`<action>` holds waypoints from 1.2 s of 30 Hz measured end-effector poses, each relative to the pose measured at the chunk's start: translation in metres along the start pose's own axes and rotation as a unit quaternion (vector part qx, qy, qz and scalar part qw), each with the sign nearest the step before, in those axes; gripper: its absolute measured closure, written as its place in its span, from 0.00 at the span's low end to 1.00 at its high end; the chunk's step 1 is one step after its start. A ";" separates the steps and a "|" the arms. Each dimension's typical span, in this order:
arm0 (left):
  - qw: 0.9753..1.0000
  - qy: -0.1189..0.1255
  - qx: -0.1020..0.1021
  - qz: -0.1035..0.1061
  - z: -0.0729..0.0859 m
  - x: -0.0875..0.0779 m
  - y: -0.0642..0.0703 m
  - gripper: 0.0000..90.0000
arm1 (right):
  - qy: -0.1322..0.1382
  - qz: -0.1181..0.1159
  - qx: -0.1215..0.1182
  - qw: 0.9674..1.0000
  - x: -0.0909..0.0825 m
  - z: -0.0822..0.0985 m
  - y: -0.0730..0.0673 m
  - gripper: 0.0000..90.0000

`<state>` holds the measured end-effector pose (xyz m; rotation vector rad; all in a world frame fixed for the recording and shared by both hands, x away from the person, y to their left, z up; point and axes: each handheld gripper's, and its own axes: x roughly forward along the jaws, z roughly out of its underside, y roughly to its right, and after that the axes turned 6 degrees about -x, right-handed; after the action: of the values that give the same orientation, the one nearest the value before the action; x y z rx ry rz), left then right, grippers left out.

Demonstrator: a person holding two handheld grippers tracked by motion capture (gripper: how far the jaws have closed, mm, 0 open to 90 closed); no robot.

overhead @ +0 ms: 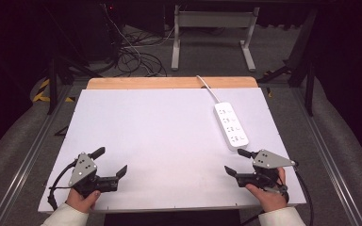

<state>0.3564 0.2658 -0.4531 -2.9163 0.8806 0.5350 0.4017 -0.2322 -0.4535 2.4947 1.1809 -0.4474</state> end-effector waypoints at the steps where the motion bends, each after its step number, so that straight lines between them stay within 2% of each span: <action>1: 1.000 0.000 0.000 0.000 0.000 0.000 0.000 0.04 | 0.000 0.000 -0.001 1.000 0.000 0.000 0.000 0.27; 3: 1.000 0.002 -0.003 0.000 0.000 0.000 0.000 0.04 | 0.000 0.000 -0.001 1.000 0.000 0.000 0.000 0.27; 8: 1.000 0.005 0.010 -0.006 0.000 -0.001 0.001 0.04 | 0.002 -0.001 -0.002 1.000 0.000 0.000 0.000 0.27; 16: 1.000 0.007 0.013 -0.011 0.000 -0.001 0.002 0.04 | 0.002 0.001 -0.012 1.000 0.000 -0.001 -0.001 0.27; 23: 1.000 0.008 0.012 -0.012 0.000 -0.002 0.003 0.04 | 0.002 0.000 -0.010 1.000 -0.001 -0.001 -0.001 0.28; 27: 1.000 0.005 0.019 -0.015 0.000 -0.002 0.002 0.04 | 0.002 0.001 -0.005 1.000 0.000 -0.002 -0.001 0.28; 31: 1.000 0.005 0.021 -0.017 -0.001 -0.002 0.003 0.04 | -0.006 0.002 -0.011 1.000 0.001 -0.004 0.000 0.26; 36: 1.000 0.006 0.020 -0.017 -0.001 -0.002 0.003 0.04 | -0.011 0.004 -0.010 1.000 0.001 -0.014 0.002 0.27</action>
<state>0.3532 0.2640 -0.4517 -2.8948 0.8302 0.4926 0.4057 -0.2266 -0.4408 2.4704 1.1624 -0.4575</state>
